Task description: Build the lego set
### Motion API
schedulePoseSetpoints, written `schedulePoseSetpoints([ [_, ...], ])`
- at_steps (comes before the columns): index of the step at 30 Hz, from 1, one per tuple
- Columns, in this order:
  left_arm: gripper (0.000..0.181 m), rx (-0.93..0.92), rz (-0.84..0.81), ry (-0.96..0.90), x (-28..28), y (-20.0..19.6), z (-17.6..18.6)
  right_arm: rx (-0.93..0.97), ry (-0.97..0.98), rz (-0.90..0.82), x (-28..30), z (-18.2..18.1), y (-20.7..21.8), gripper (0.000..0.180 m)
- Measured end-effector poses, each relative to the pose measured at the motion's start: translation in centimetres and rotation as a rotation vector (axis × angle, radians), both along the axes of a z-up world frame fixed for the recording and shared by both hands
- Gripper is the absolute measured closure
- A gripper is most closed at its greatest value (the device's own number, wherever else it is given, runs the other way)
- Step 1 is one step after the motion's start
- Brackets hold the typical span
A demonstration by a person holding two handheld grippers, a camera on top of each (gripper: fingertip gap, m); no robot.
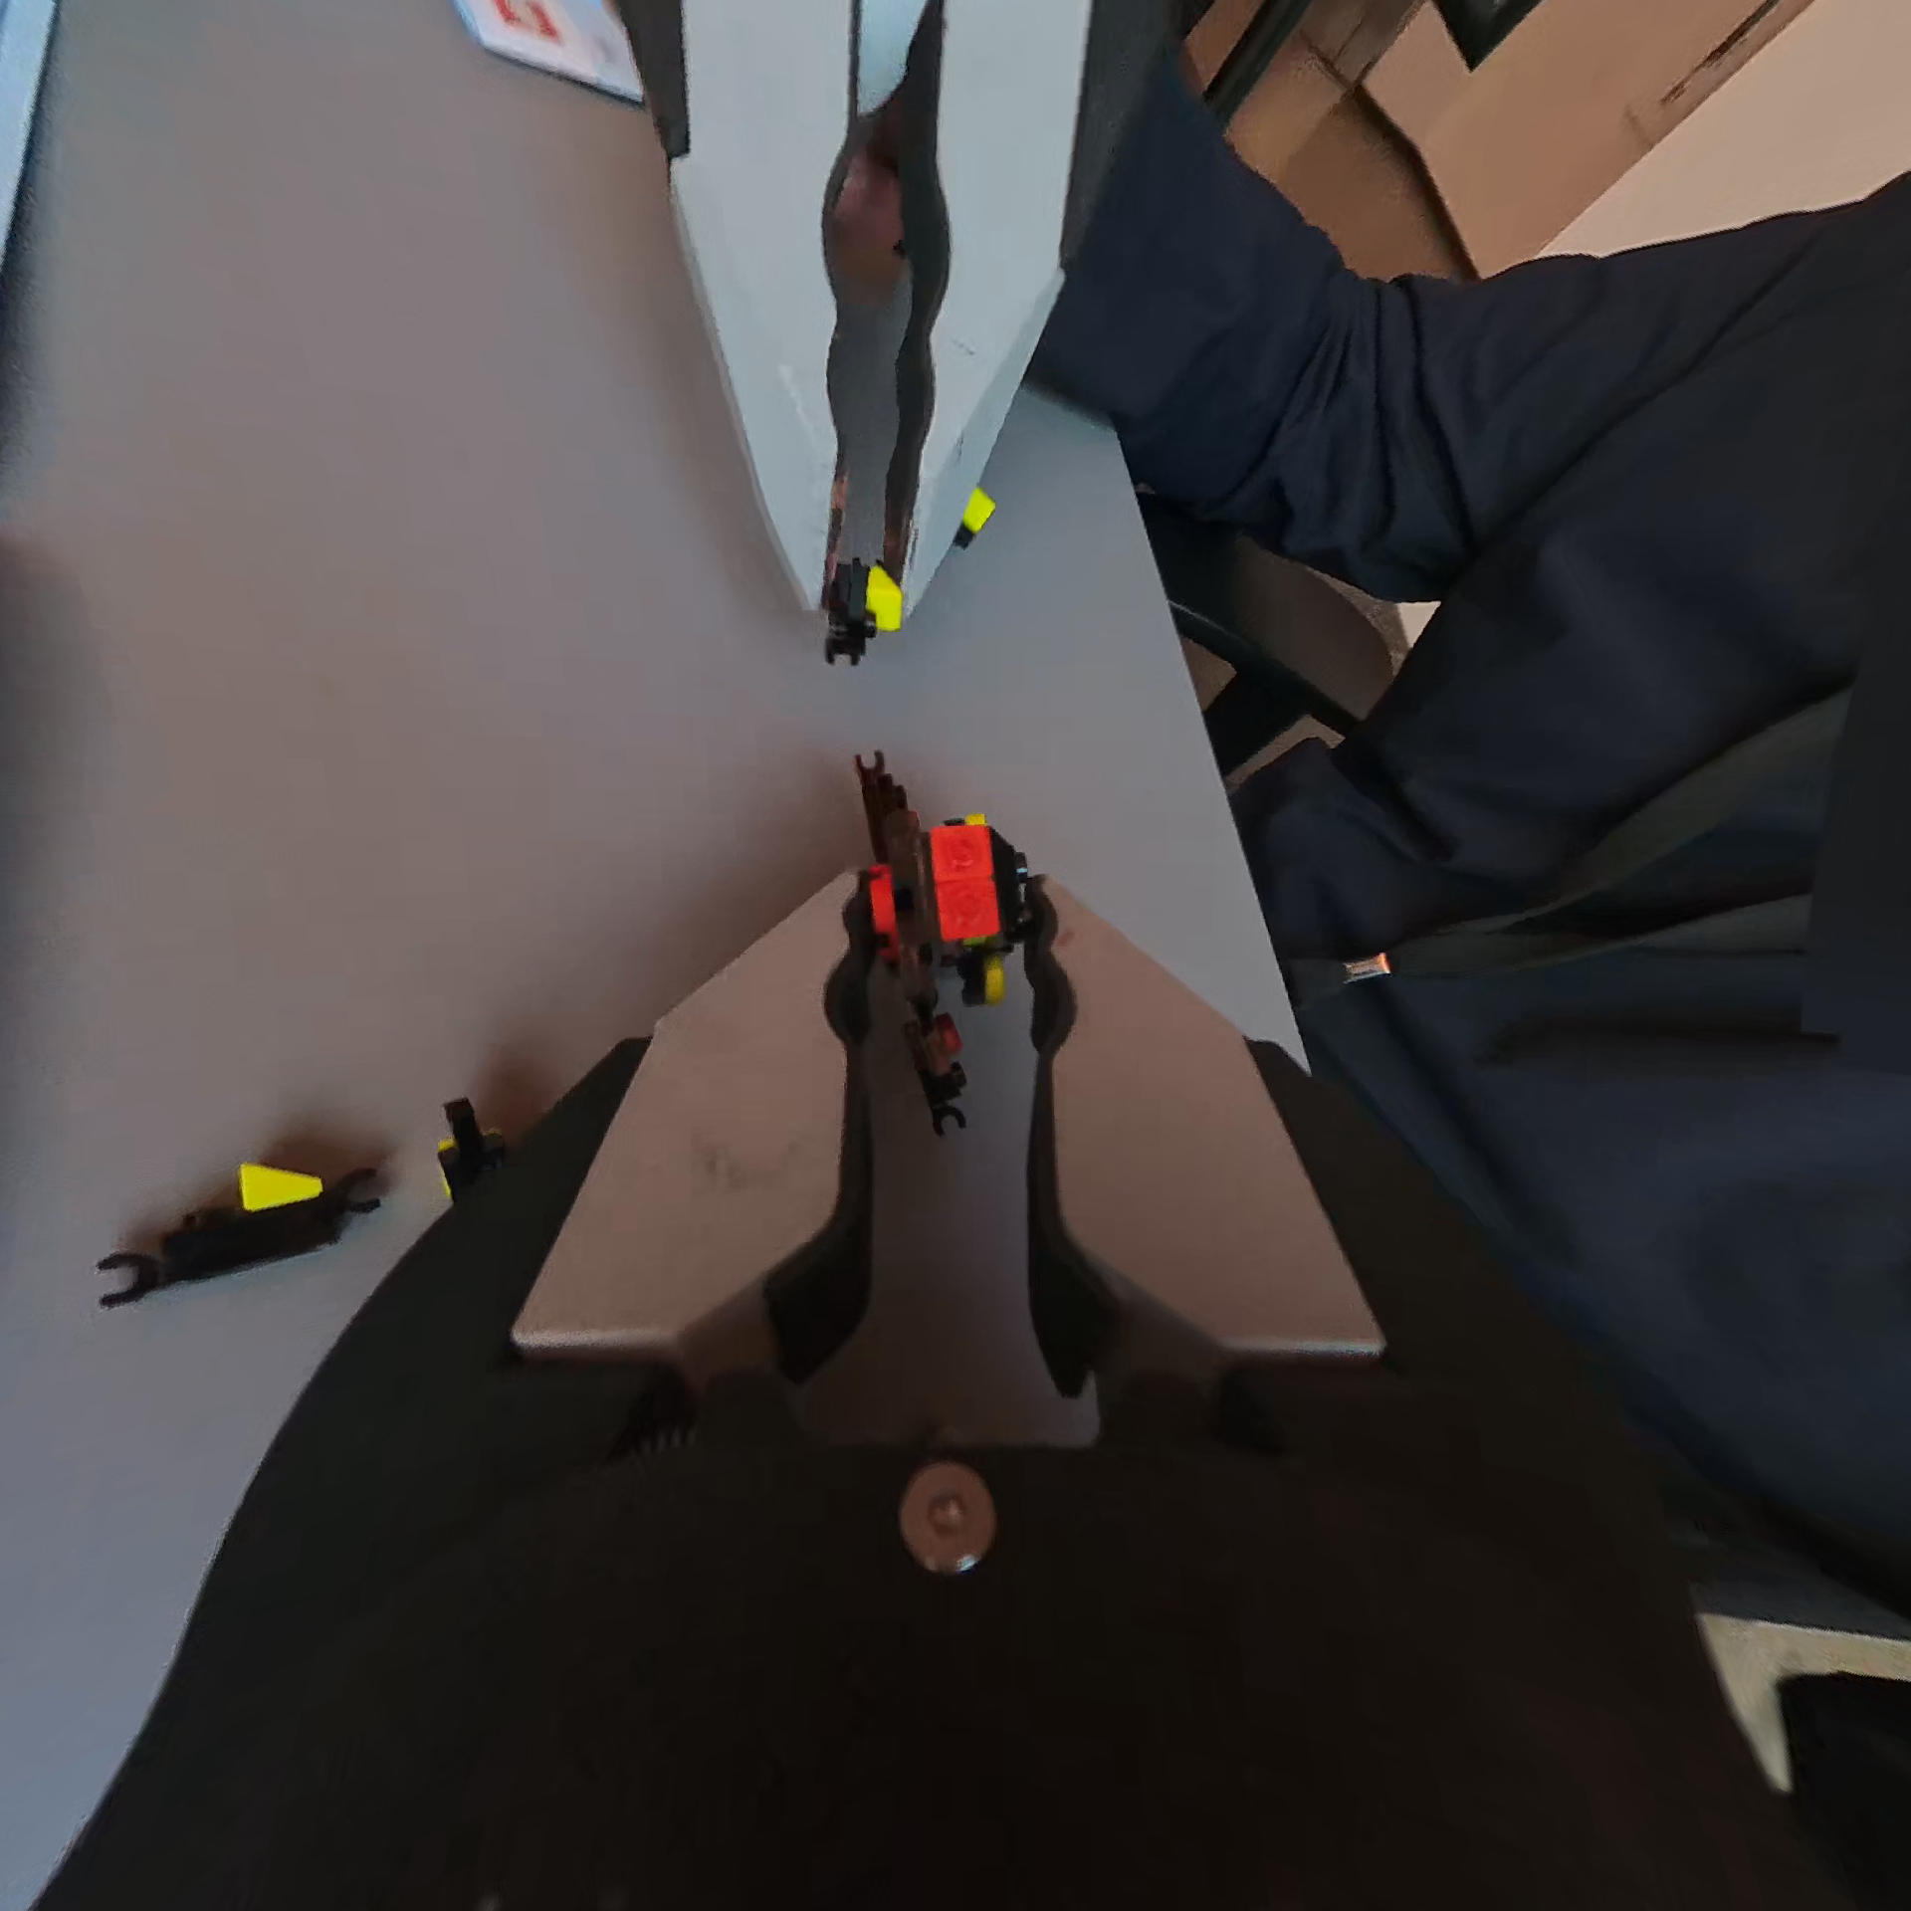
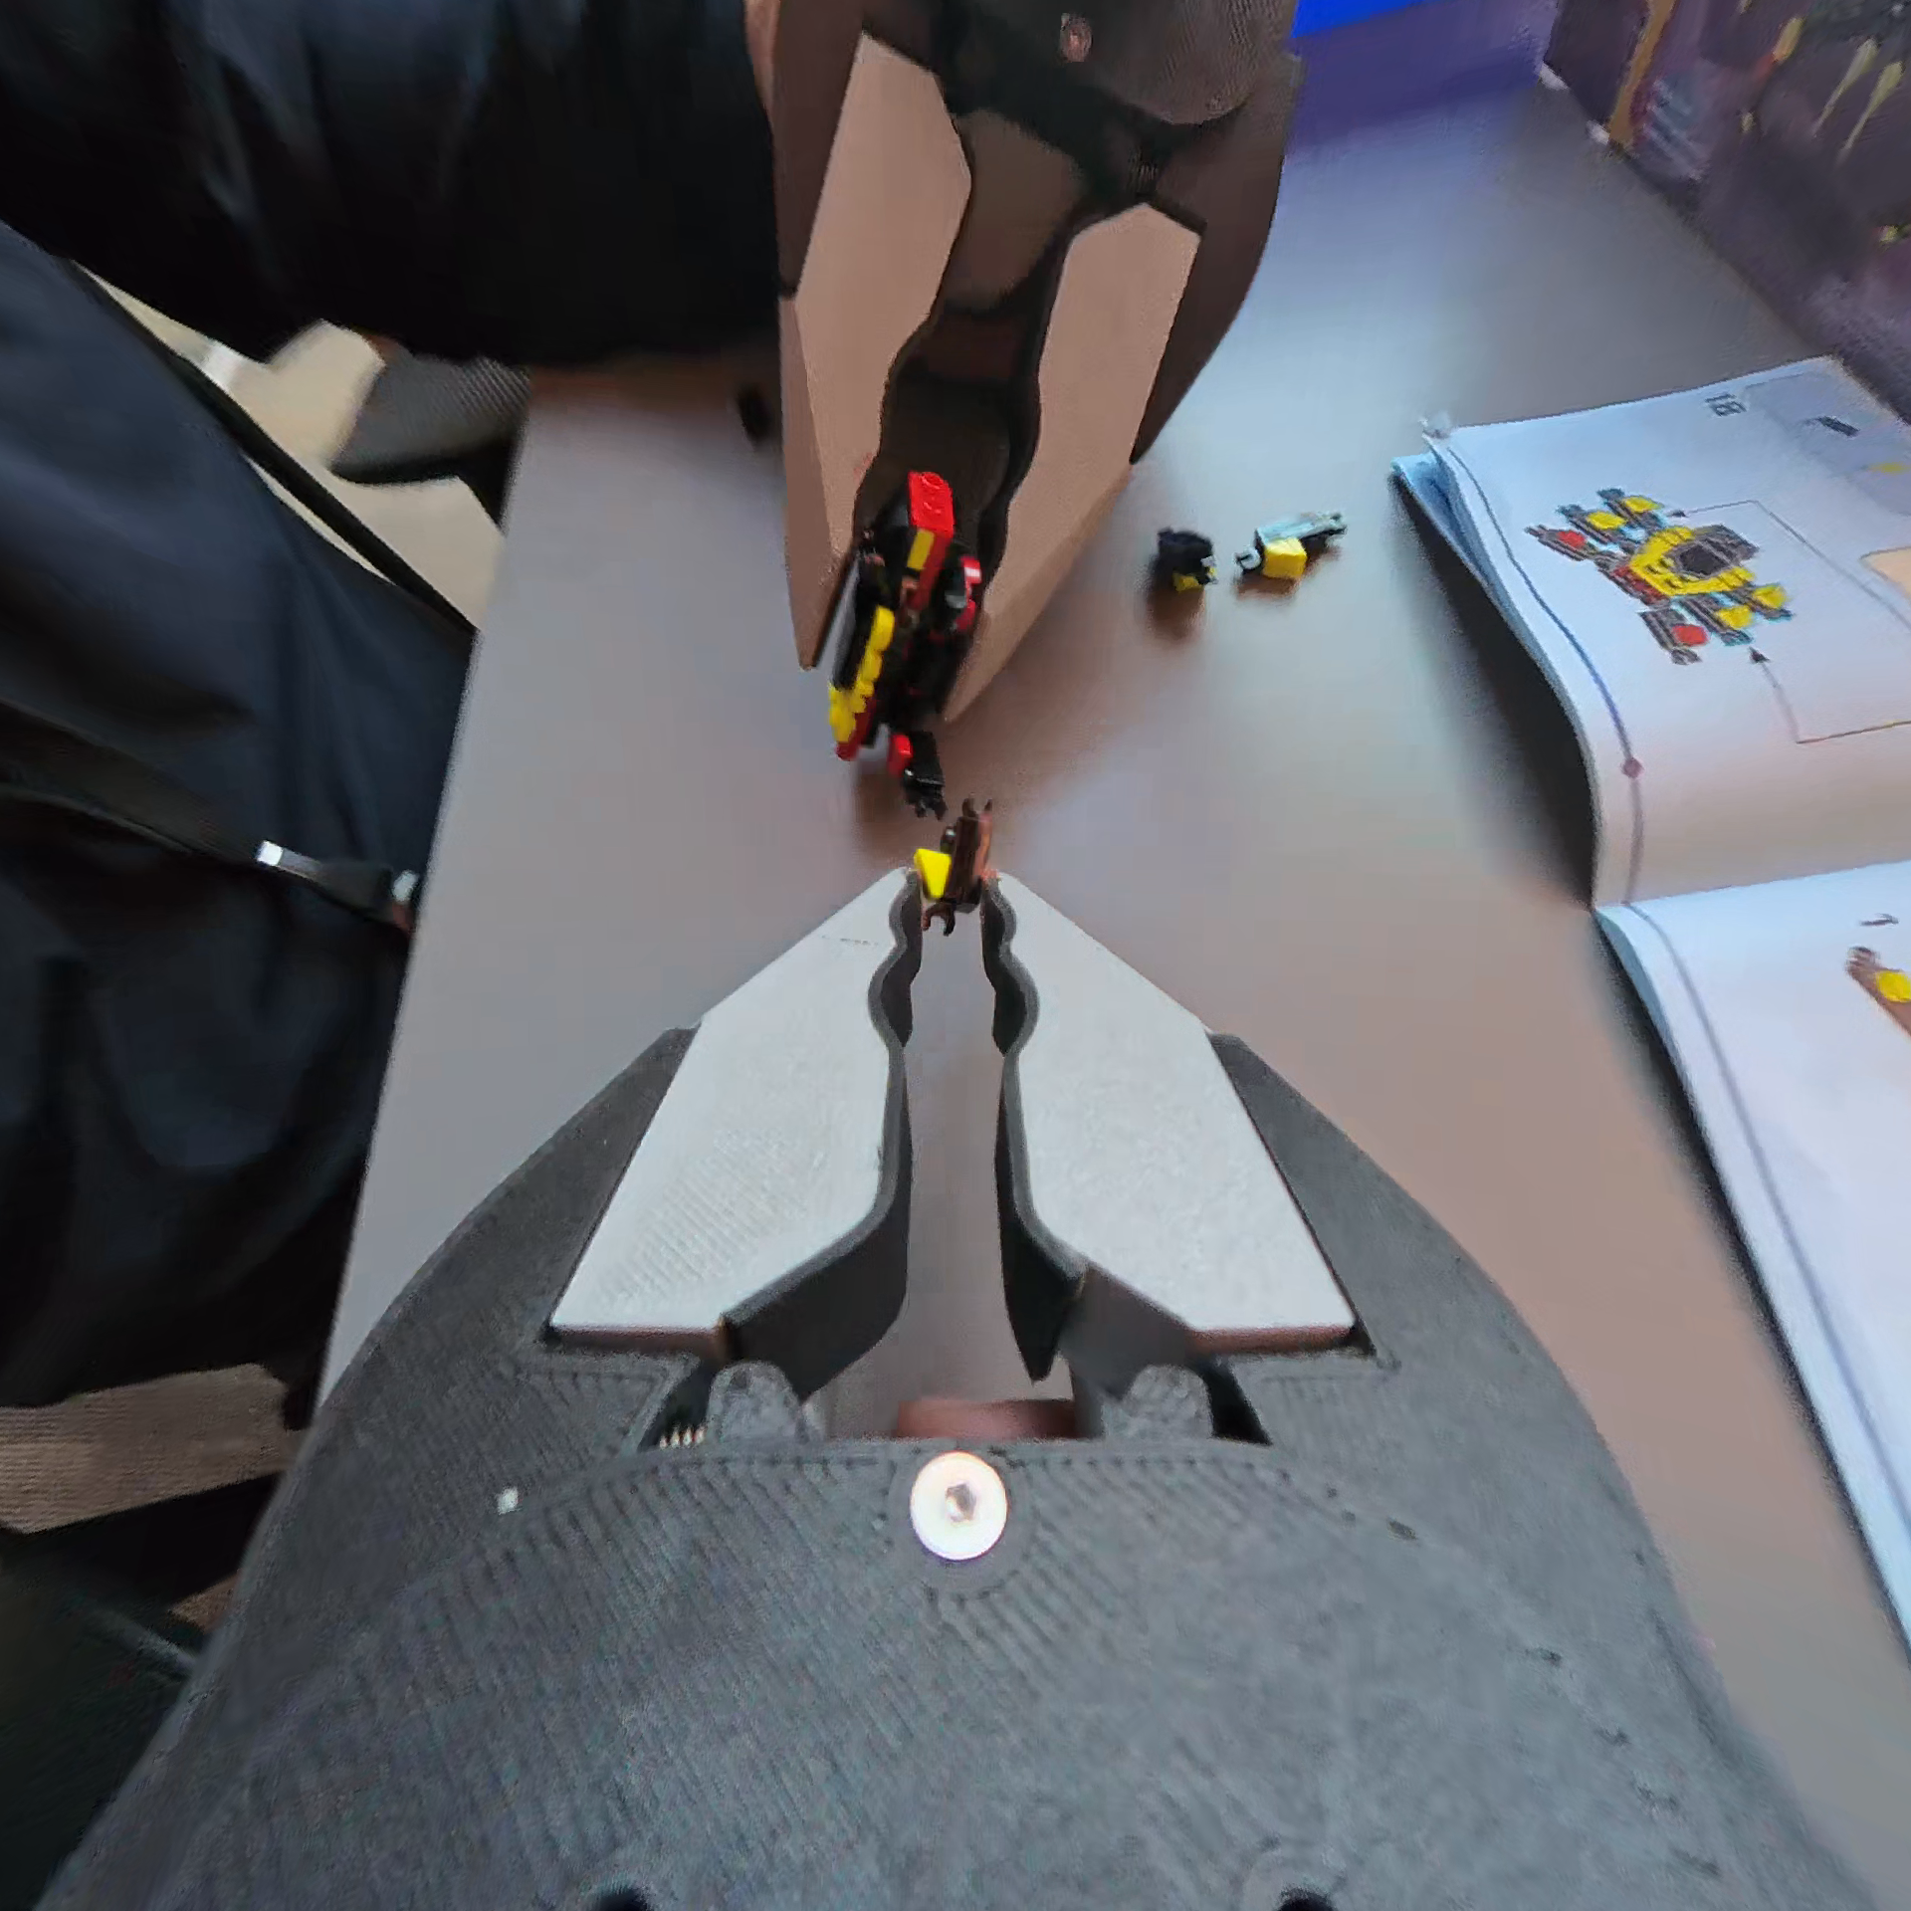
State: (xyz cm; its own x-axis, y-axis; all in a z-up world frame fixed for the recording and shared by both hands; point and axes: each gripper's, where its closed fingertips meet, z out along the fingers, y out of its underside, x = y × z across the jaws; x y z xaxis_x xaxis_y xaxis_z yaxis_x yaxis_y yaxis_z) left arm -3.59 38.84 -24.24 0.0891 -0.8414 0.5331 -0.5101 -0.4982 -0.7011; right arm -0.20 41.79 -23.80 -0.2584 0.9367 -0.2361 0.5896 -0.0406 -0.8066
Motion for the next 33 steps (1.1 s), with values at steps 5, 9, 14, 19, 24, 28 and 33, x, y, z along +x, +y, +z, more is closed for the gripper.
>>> schedulePoseSetpoints([
  [5,0.155,0.127,-0.029,0.007,0.0,-0.1,0.1,-0.164,0.023,0.054,-0.2,1.5,-0.8,0.171],
  [9,0.155,0.063,-0.057,0.006,-0.1,-0.8,-0.3,-0.343,-0.064,0.135,-0.7,2.7,-0.8,0.172],
  [14,0.155,0.006,-0.047,-0.009,-0.6,-0.9,-0.2,-0.315,-0.228,0.207,-1.6,0.5,-0.7,0.171],
  [19,0.155,0.036,-0.064,0.007,-1.1,-1.4,-0.6,-0.283,-0.226,0.201,-2.6,-0.5,-1.6,0.171],
  [24,0.155,0.065,-0.103,-0.008,-1.0,-2.2,-0.4,-0.233,-0.167,0.199,-3.1,0.4,-2.7,0.171],
  [28,0.155,0.024,-0.116,-0.035,-0.8,-2.5,-0.1,-0.180,-0.168,0.225,-2.9,0.2,-3.6,0.171],
  [33,0.155,0.012,-0.130,-0.048,-0.8,-2.7,0.1,-0.200,-0.190,0.236,-2.7,-0.6,-4.0,0.171],
])
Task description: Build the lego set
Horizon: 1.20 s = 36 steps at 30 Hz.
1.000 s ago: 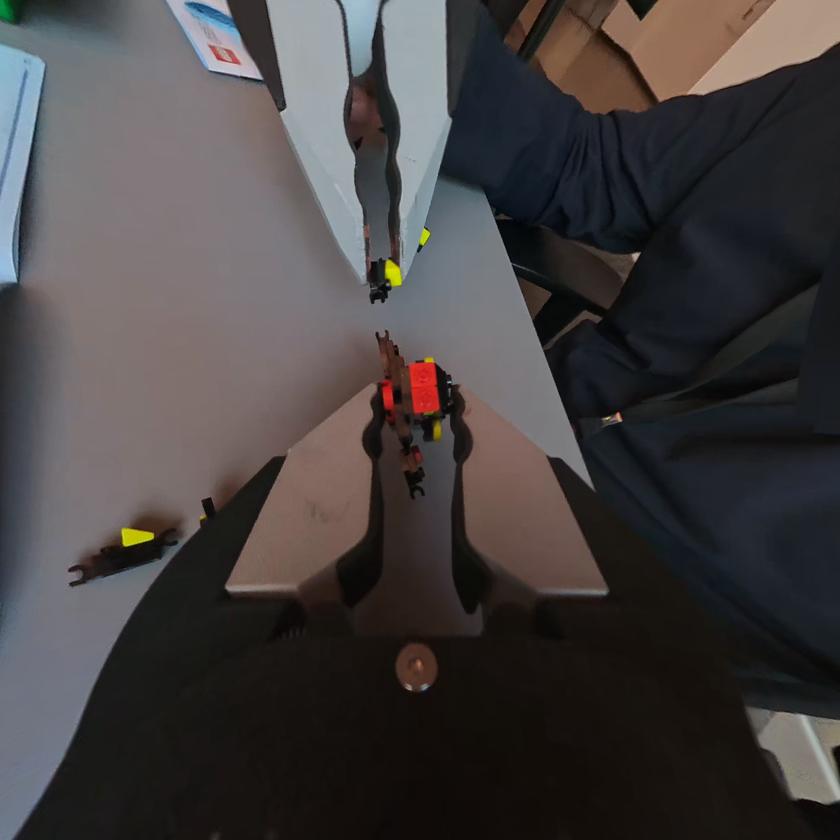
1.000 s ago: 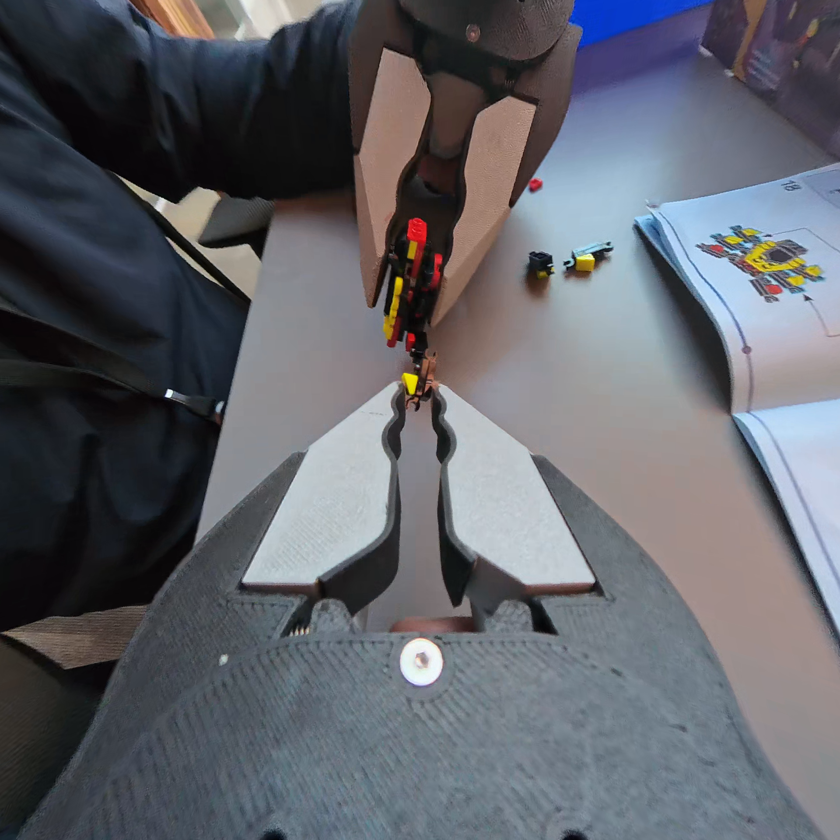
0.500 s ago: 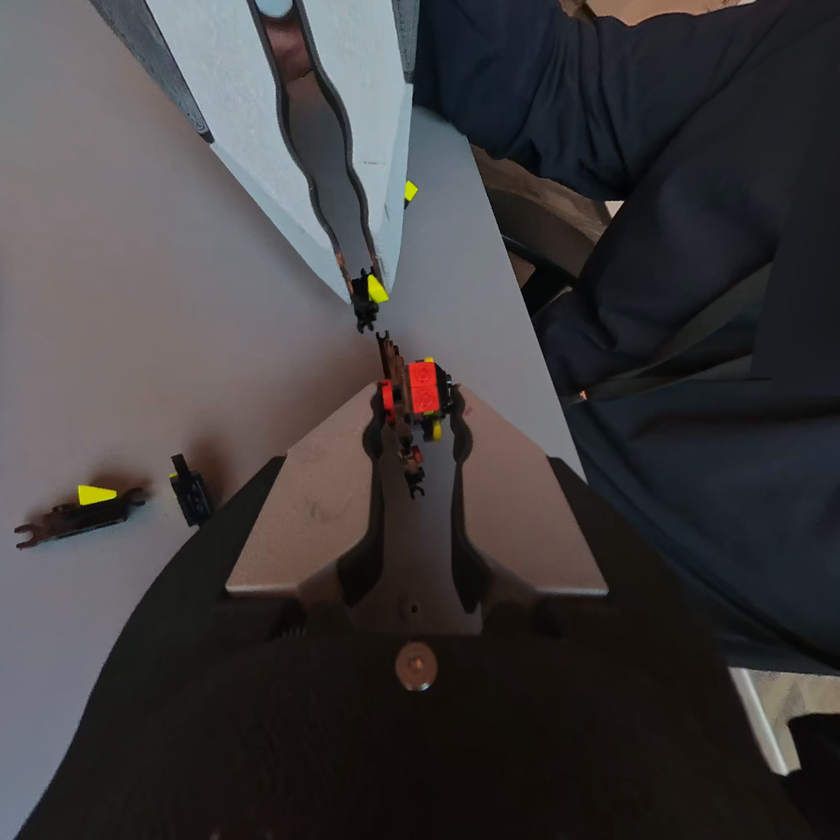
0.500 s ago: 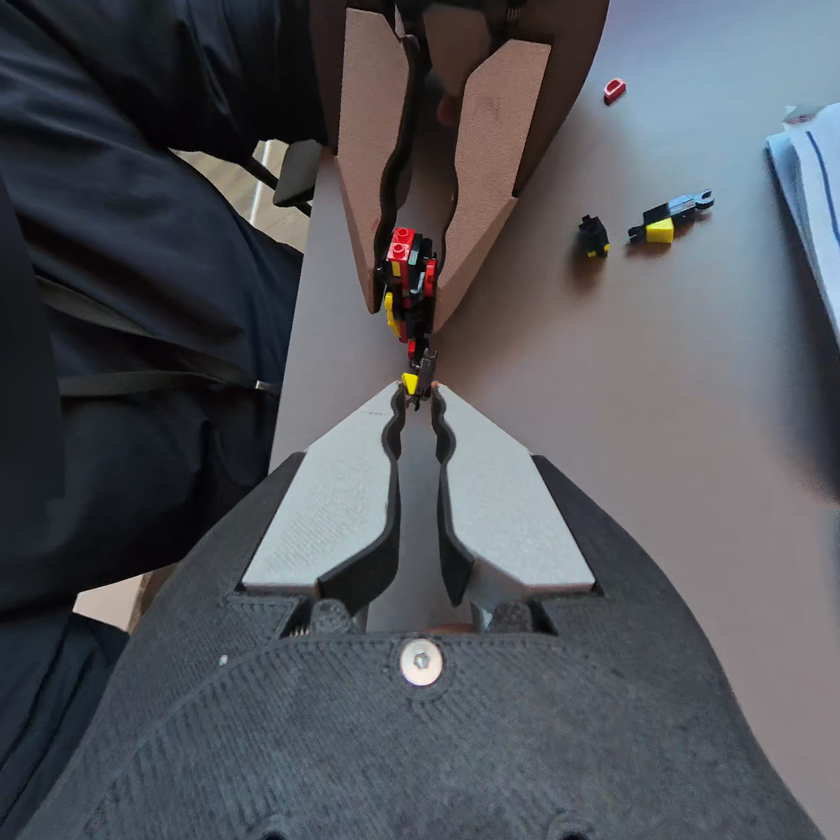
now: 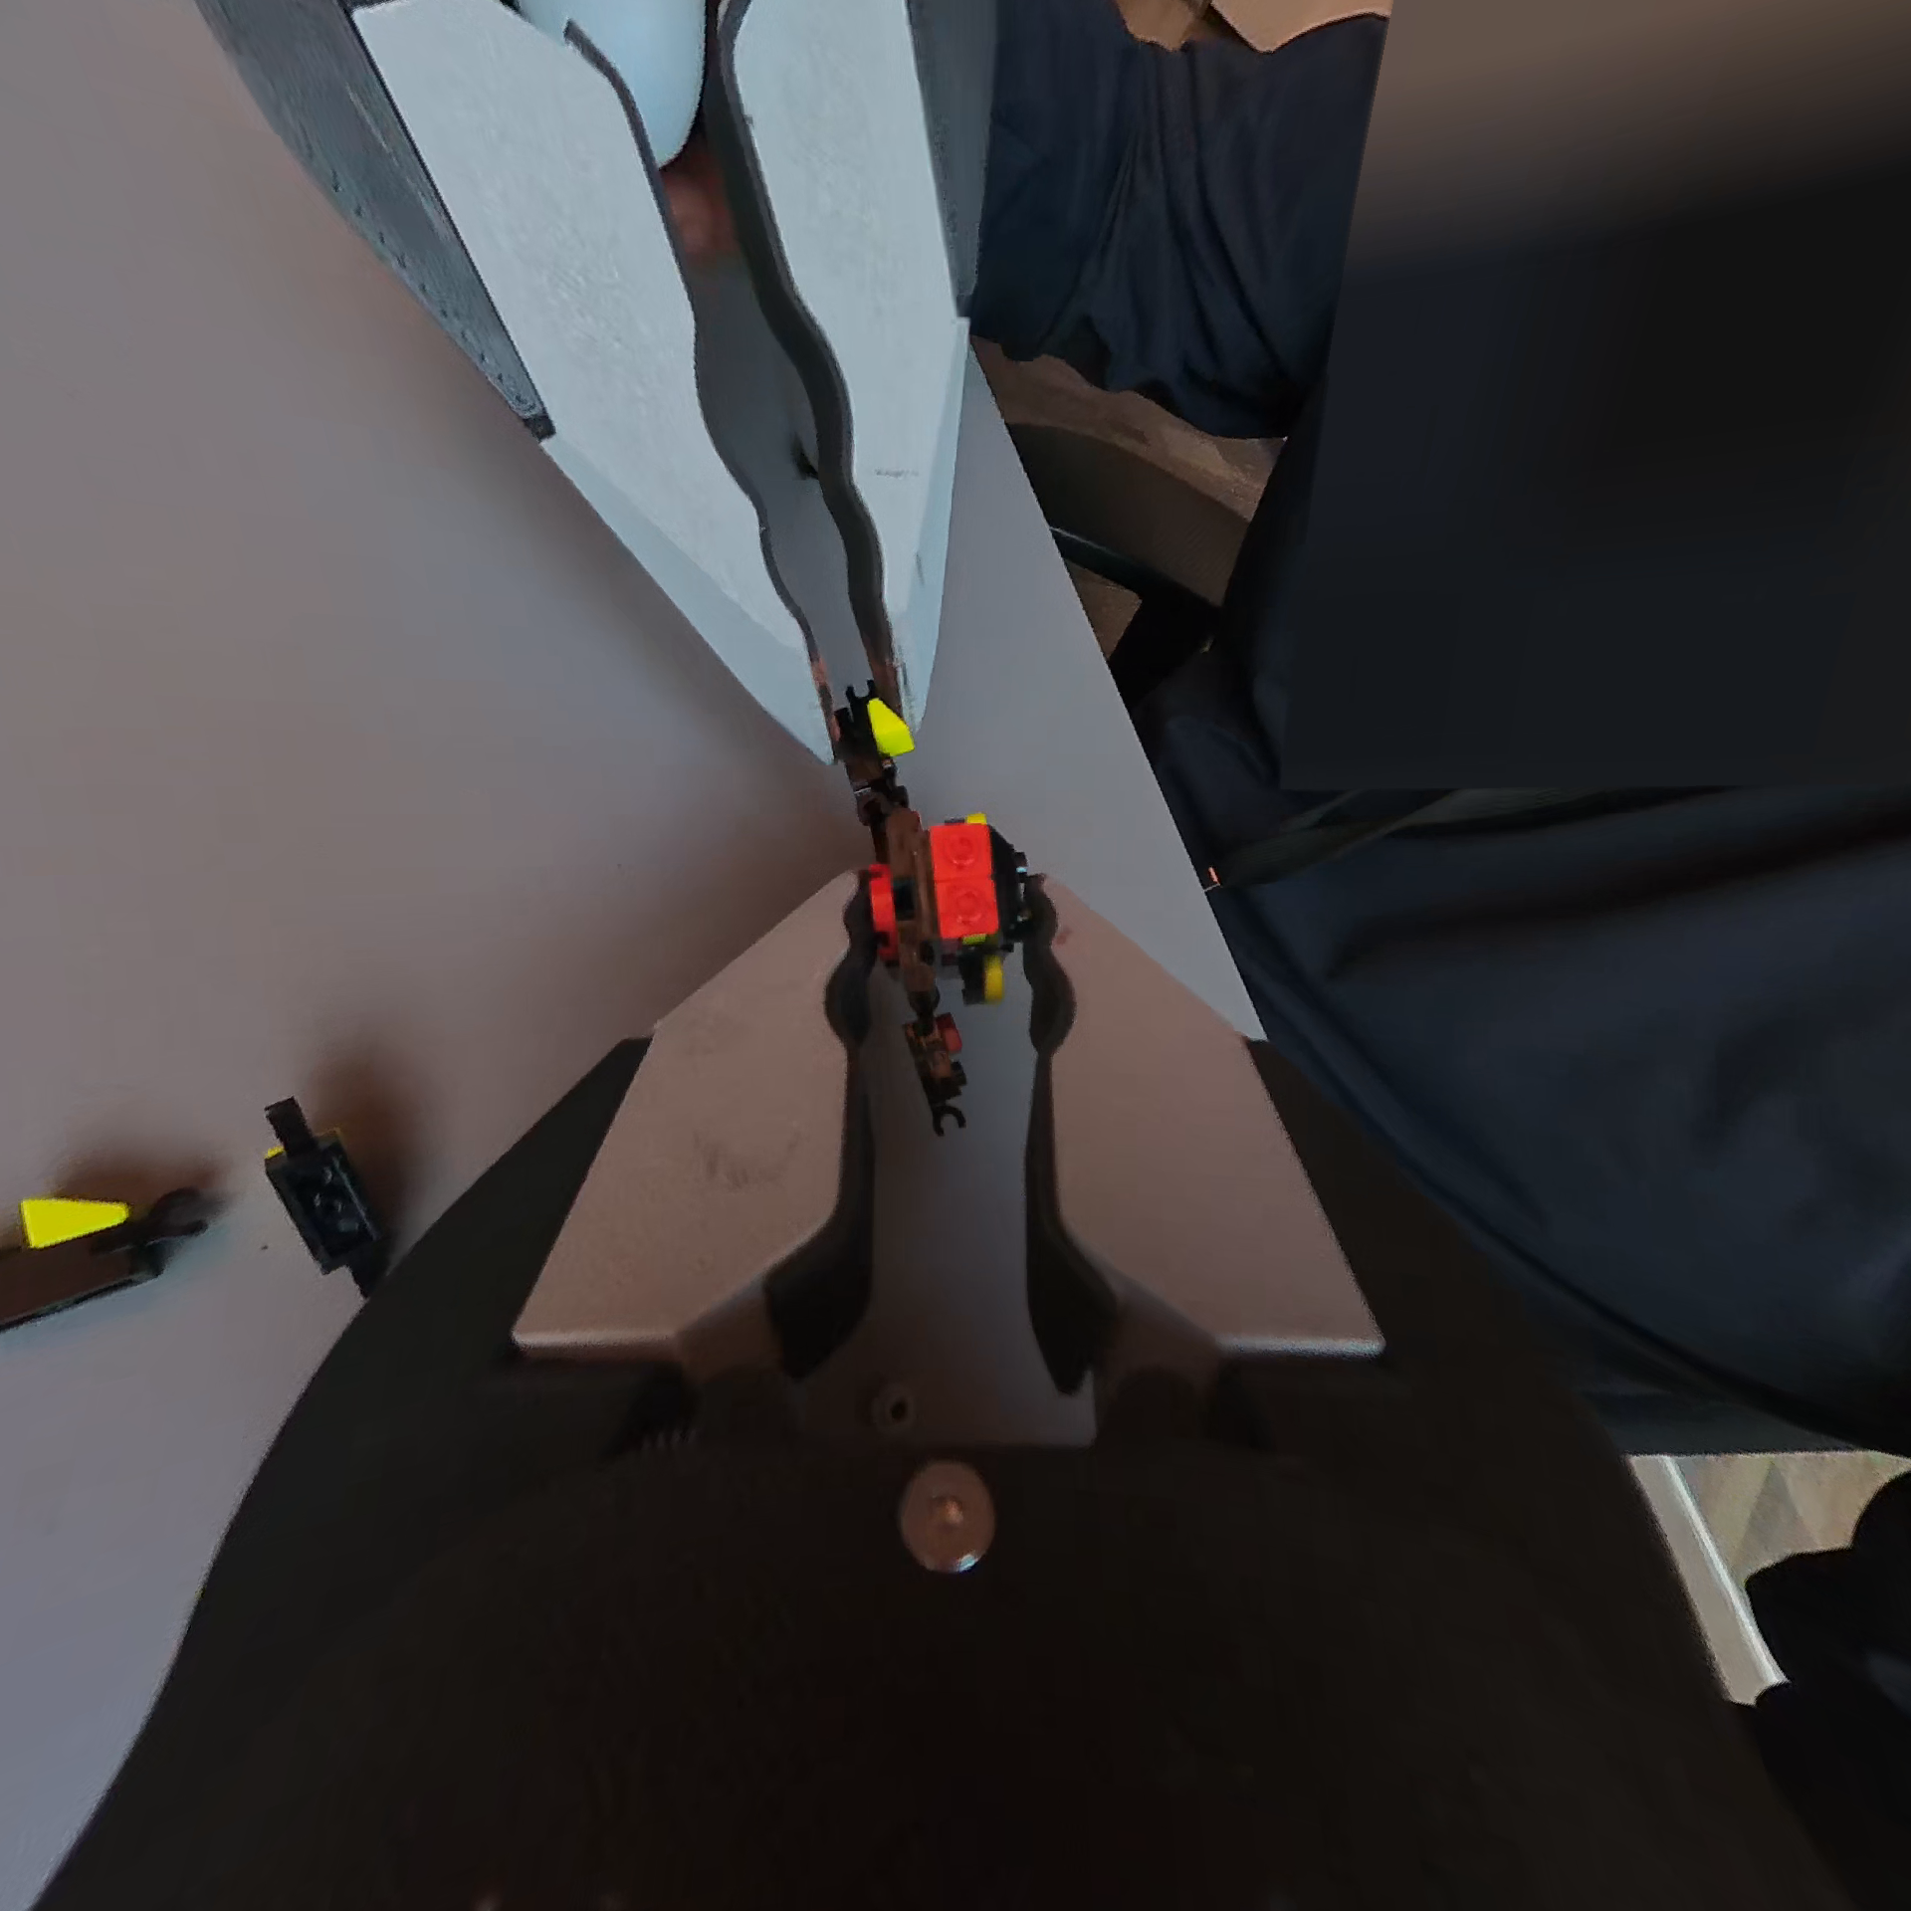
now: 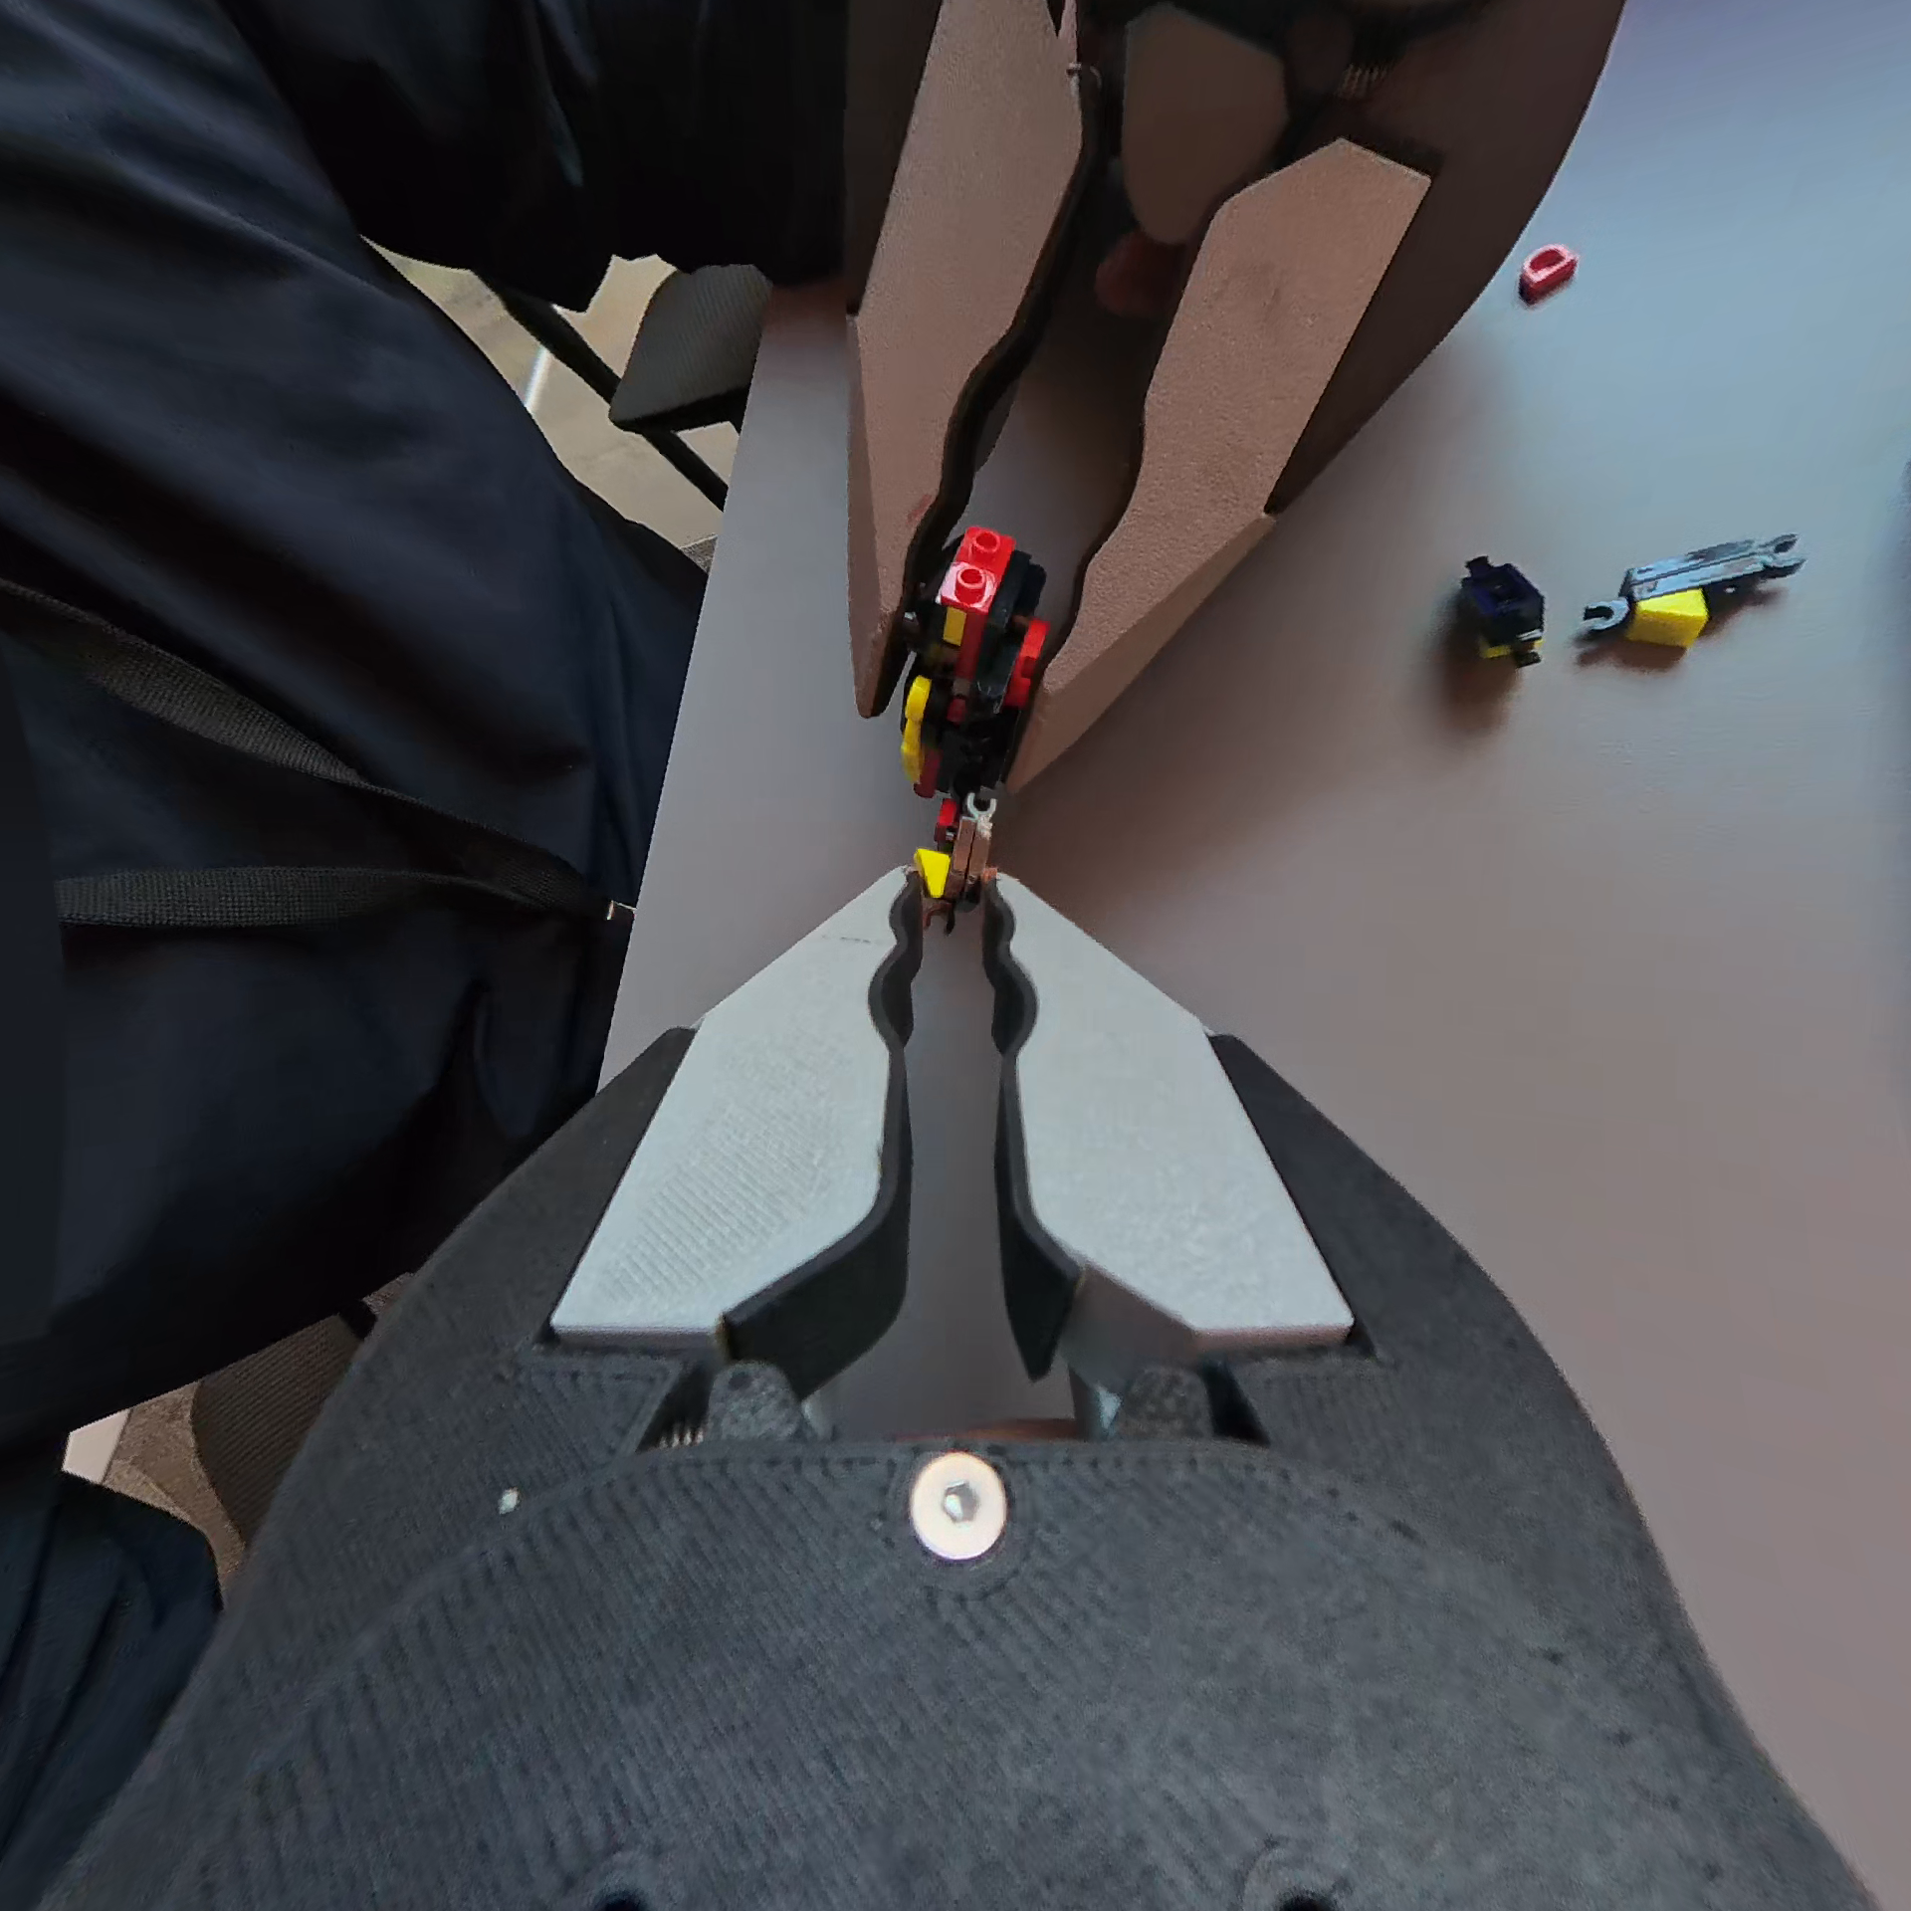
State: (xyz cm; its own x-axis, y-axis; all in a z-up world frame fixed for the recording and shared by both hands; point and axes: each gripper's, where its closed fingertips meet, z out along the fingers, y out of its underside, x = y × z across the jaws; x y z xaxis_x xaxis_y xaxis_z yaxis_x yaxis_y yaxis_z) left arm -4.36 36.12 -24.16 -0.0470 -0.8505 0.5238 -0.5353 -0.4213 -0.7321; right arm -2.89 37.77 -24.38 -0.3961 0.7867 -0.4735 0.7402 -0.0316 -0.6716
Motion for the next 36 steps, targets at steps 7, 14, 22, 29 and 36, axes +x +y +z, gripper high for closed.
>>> schedulePoseSetpoints([
  [7,0.155,-0.164,0.035,-0.010,-0.1,0.4,0.0,-0.198,0.045,-0.053,-0.4,1.0,0.9,0.171],
  [14,0.155,-0.190,0.032,0.029,0.0,0.1,-0.6,-0.468,0.032,-0.064,0.3,2.4,1.4,0.172],
  [22,0.155,-0.199,0.043,0.021,0.0,0.2,-0.5,-0.400,-0.006,-0.039,0.4,0.9,0.8,0.171],
  [29,0.155,-0.181,0.078,0.041,0.0,0.0,-0.8,-0.320,0.102,-0.045,-0.1,1.3,1.5,0.172],
  [36,0.155,-0.158,0.161,0.029,-0.2,0.8,-0.7,-0.268,0.181,-0.082,-0.7,1.8,2.5,0.172],
])
